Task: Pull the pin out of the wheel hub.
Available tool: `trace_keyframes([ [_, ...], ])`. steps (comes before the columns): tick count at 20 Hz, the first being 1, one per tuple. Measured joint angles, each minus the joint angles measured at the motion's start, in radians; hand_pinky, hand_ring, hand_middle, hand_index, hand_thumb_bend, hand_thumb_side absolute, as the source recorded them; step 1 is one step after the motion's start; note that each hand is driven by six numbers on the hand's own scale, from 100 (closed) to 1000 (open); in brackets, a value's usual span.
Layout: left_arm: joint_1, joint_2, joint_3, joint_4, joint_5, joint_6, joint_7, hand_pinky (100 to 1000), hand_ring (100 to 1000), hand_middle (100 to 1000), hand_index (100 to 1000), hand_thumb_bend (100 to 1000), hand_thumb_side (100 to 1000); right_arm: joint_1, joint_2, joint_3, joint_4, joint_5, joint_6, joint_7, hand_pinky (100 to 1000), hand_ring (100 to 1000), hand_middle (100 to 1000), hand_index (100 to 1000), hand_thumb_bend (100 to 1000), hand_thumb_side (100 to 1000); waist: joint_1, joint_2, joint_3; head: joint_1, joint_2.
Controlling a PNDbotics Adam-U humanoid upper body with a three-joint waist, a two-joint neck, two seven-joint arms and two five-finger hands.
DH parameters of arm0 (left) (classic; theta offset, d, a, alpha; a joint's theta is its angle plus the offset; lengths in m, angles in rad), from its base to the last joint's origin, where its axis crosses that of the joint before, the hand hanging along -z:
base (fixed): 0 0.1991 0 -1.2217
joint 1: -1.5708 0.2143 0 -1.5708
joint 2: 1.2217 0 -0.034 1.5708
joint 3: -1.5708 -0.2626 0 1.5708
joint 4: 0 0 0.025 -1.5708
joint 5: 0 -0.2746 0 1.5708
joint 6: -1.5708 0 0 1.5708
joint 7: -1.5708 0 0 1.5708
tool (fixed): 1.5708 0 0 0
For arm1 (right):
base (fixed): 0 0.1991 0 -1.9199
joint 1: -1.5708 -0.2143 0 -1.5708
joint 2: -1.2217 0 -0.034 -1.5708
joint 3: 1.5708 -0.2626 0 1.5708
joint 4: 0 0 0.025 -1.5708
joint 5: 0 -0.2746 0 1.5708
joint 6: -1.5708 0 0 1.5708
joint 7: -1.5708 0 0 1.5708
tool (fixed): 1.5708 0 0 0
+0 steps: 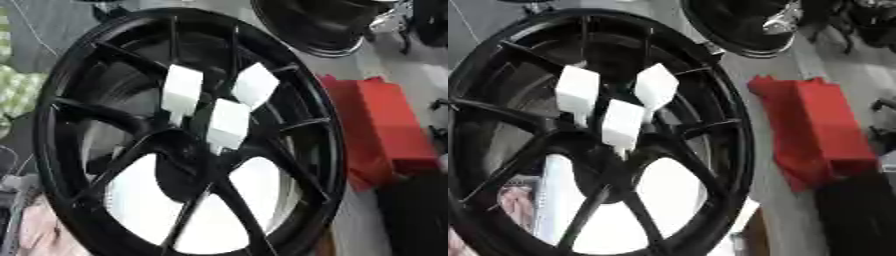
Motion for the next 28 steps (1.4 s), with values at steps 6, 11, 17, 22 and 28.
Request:
trace_keyframes([
  [6, 0.0, 0.0, 0.0, 0.0, 0.0, 0.0, 0.0, 903, 501, 580, 760, 100, 746, 0.011, -0.008, -0.002, -0.012, -0.005, -0.002, -0.002, 794, 795, 706, 778, 441, 135, 0.002, 0.0, -0.001, 0.003, 0.0],
  [11, 0.0, 0.0, 0.0, 0.0, 0.0, -0.001, -0.001, 904, 500, 580, 760, 100, 747, 0.026, -0.015, 0.001, -0.021, -0.008, 0.0, 0.0, 798, 797, 710, 781, 475, 135, 0.003, 0.0, -0.001, 0.003, 0.001],
  [17, 0.0, 0.0, 0.0, 0.0, 0.0, -0.002, -0.002, 904, 499, 580, 760, 100, 748, 0.04, -0.025, 0.025, -0.041, -0.009, 0.012, 0.012, 808, 808, 726, 791, 499, 137, 0.003, 0.0, 0.002, -0.002, 0.006],
  [22, -0.001, 0.0, 0.0, 0.0, 0.0, -0.001, -0.002, 904, 498, 580, 760, 100, 748, 0.042, -0.027, 0.056, -0.05, -0.009, 0.021, 0.021, 822, 827, 749, 809, 511, 153, 0.001, 0.0, 0.005, -0.008, 0.013],
  [28, -0.002, 0.0, 0.0, 0.0, 0.002, -0.002, -0.003, 904, 497, 580, 760, 100, 748, 0.03, -0.027, 0.095, -0.049, -0.004, 0.024, 0.024, 827, 826, 745, 807, 509, 150, 0.001, 0.0, 0.008, -0.019, 0.027],
])
